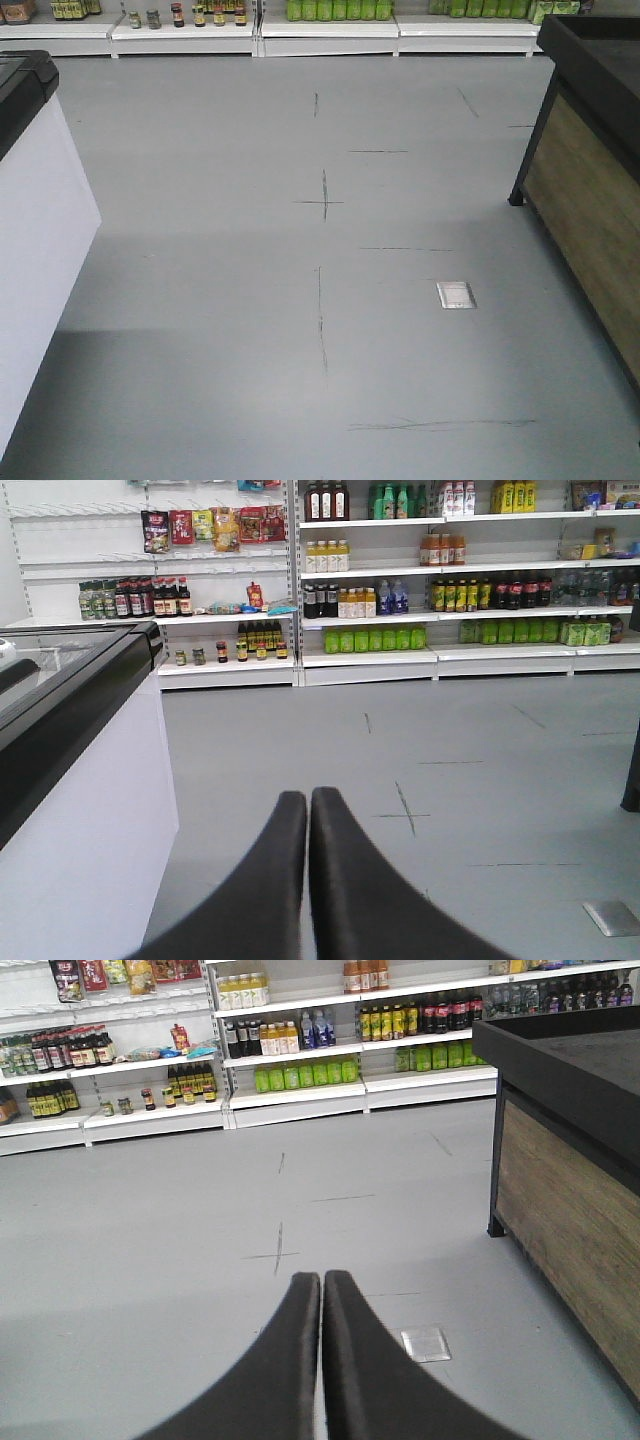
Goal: Pick three apples into basket with both arms
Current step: 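Drive the base forward across the floor toward the fruit tables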
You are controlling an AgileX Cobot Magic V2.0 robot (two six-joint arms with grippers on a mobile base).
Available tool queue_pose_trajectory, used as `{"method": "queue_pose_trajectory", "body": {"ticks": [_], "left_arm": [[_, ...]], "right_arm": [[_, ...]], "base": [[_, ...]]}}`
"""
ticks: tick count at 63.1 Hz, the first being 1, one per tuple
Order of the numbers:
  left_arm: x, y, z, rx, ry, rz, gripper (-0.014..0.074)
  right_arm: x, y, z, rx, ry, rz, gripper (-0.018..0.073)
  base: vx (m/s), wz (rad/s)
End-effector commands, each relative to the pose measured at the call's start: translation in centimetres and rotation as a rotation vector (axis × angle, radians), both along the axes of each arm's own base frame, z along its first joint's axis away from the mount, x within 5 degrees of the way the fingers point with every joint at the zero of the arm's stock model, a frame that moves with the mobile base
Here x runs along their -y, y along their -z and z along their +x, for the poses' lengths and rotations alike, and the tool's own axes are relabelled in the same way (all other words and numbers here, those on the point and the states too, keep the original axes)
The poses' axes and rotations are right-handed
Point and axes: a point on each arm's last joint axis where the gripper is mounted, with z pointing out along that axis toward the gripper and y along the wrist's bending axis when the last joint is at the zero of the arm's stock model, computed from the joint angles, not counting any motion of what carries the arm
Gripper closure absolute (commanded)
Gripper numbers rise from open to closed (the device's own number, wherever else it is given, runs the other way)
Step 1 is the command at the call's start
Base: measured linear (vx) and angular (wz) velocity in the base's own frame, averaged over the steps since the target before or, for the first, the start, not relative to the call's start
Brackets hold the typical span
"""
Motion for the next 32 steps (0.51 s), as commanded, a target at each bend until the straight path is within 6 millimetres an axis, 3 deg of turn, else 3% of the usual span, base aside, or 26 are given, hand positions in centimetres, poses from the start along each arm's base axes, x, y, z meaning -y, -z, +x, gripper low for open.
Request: {"method": "queue_pose_trajectory", "body": {"ticks": [1, 32], "left_arm": [[0.03, -0.6, -0.11, 0.088, 0.004, -0.01, 0.0603], [0.03, -0.6, -0.11, 0.088, 0.004, -0.01, 0.0603]], "right_arm": [[-0.01, -0.23, 0.01, 0.069, 0.0, -0.017, 0.0568], [-0.01, -0.23, 0.01, 0.069, 0.0, -0.017, 0.0568]], "base": [[0.0, 0.0], [0.0, 0.0]]}}
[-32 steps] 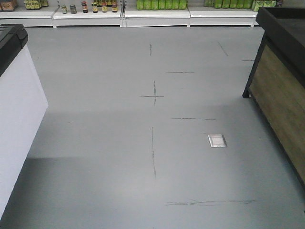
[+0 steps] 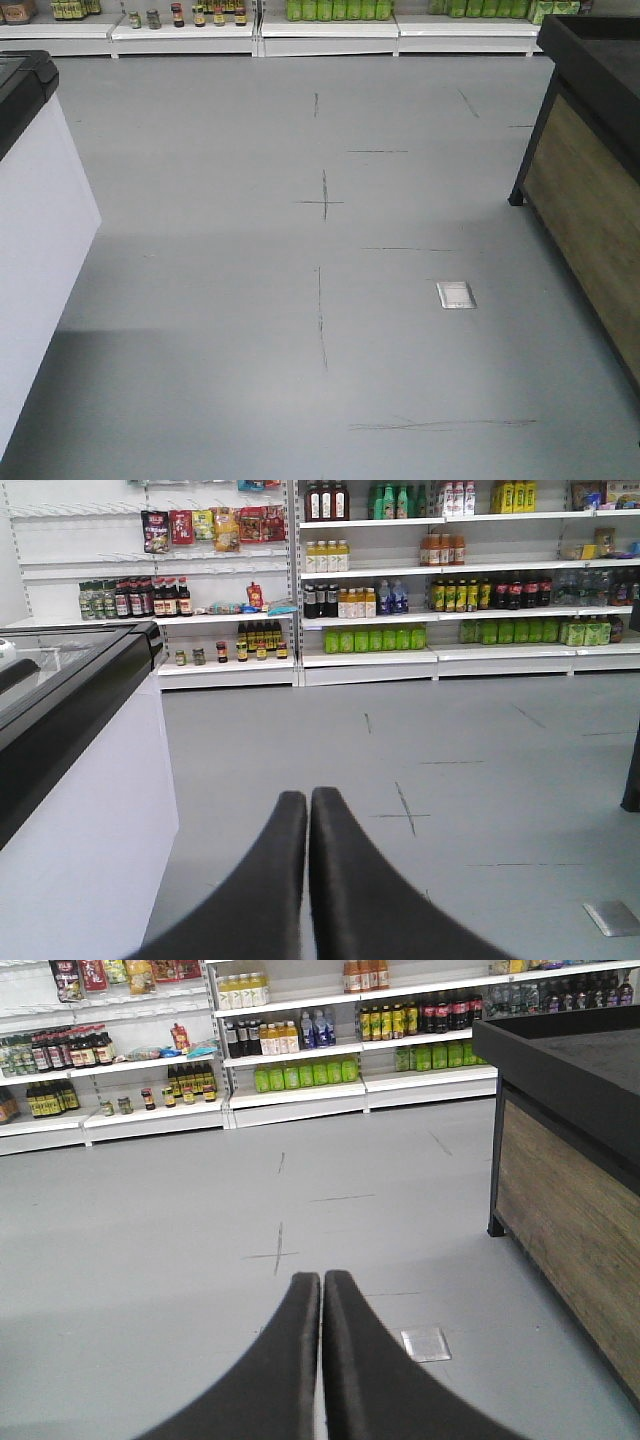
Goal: Pick three apples into basket with both arms
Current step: 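Drive the base forward across the floor toward the fruit tables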
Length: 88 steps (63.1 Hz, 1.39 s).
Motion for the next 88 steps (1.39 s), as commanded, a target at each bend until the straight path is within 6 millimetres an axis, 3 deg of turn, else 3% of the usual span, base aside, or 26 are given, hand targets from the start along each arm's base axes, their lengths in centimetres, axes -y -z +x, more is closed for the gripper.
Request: {"method": "queue_pose_trajectory", "body": {"ticks": [1, 88], "left_arm": [[0.03, -0.6, -0.11, 0.088, 0.004, -0.01, 0.0603], [0.03, -0.6, -0.11, 0.088, 0.004, -0.01, 0.0603]], "right_arm": [[-0.01, -0.24, 0.01, 0.069, 0.0, -0.017, 0.0568], [-0.01, -0.24, 0.01, 0.069, 0.0, -0.017, 0.0568]], "base": [[0.0, 0.0], [0.03, 0.02]]}}
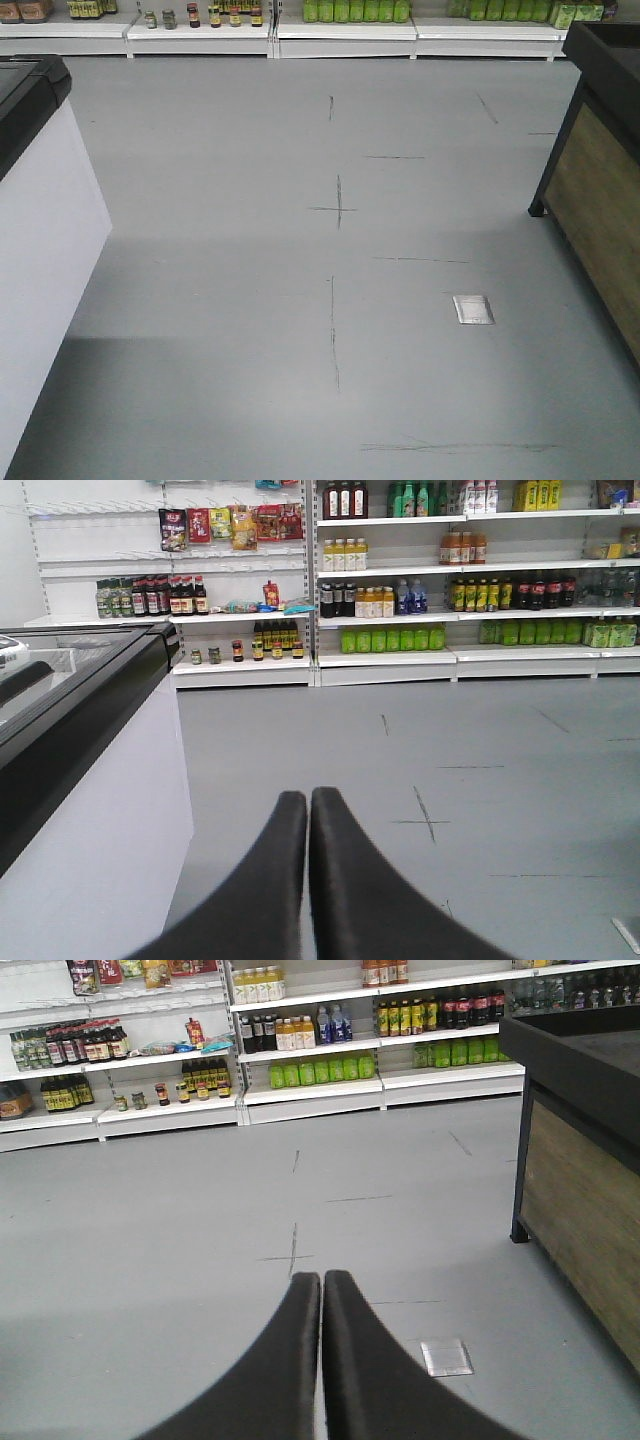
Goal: Pick three apples into basket with both arms
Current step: 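Drive the base forward across the floor toward the fruit tables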
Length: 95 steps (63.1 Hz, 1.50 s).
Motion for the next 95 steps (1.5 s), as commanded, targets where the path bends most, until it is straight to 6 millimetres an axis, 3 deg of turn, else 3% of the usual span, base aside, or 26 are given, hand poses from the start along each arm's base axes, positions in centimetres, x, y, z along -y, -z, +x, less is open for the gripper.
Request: {"method": "queue_pose_trajectory", "body": {"ticks": [1, 95], "left_arm": [[0.03, -0.6, -0.11, 0.088, 0.004, -0.01, 0.0603], [0.03, -0.6, -0.11, 0.088, 0.004, -0.01, 0.0603]], "right_arm": [[-0.01, -0.29, 0.01, 0.075, -0.001, -0.017, 0.0568], [-0.01, -0.29, 0.01, 0.075, -0.001, -0.017, 0.0568]], "base": [[0.1, -0.02], [0.17, -0.01]]}}
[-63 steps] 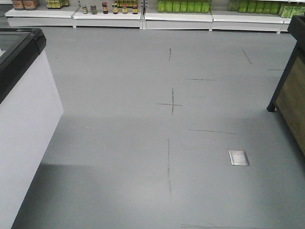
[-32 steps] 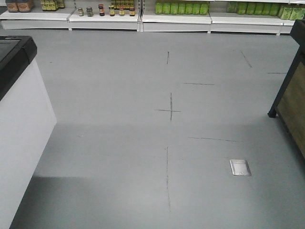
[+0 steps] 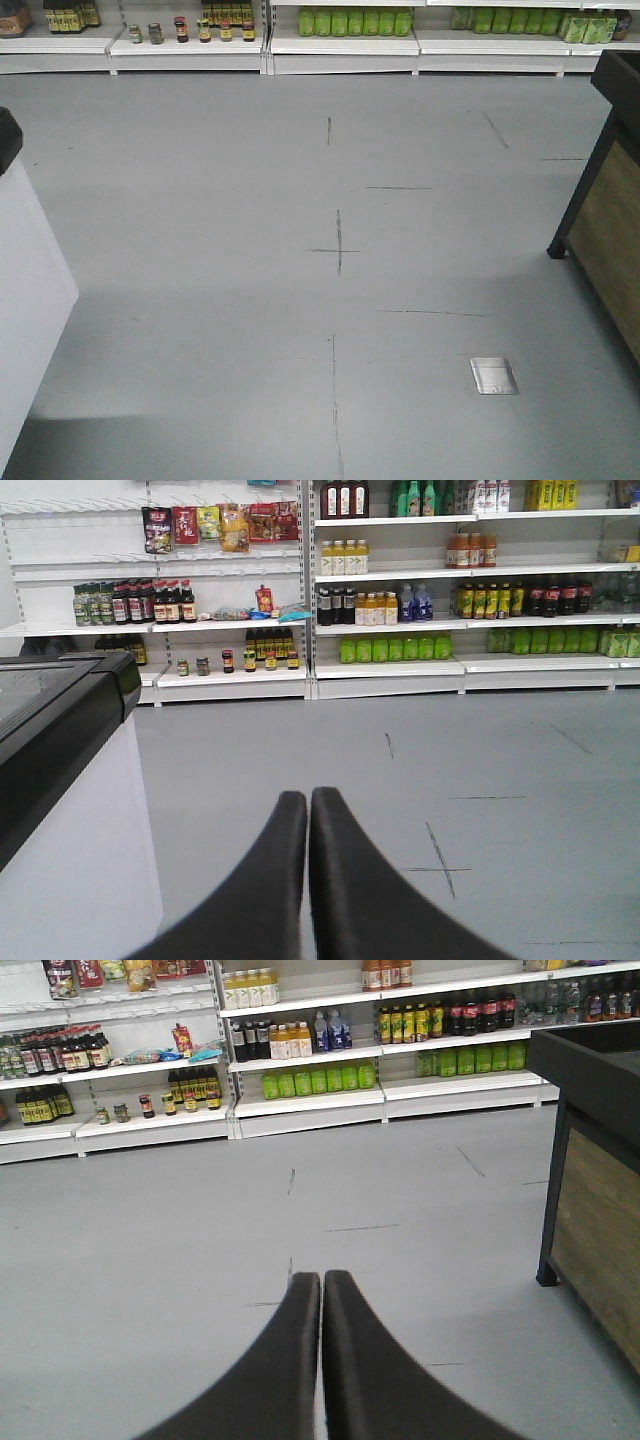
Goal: Pick three apples into basket with both arms
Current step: 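Drive the base forward across the floor toward the fruit tables, then turn the base to face the table holding the light-blue basket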
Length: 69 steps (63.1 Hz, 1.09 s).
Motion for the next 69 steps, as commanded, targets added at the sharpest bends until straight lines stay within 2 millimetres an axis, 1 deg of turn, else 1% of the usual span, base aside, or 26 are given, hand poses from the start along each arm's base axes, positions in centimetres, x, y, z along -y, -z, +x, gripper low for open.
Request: {"method": "queue_pose_trajectory", "body": {"ticks": [1, 36, 69], "left_arm": [[0.03, -0.6, -0.11, 0.088, 0.004, -0.01, 0.0603], [0.03, -0.6, -0.11, 0.088, 0.004, -0.01, 0.0603], [0.03, -0.6, -0.11, 0.088, 0.004, -0.01, 0.0603]], "right_arm": [[-0.01, -0.29, 0.01, 0.075, -0.001, -0.017, 0.0568], [-0.01, -0.29, 0.01, 0.075, -0.001, -0.017, 0.0568], [-0.01, -0.29, 0.01, 0.075, -0.001, -0.017, 0.0568]], "base": [[0.23, -0.11], [0.23, -0.18], [0.16, -0.46]]}}
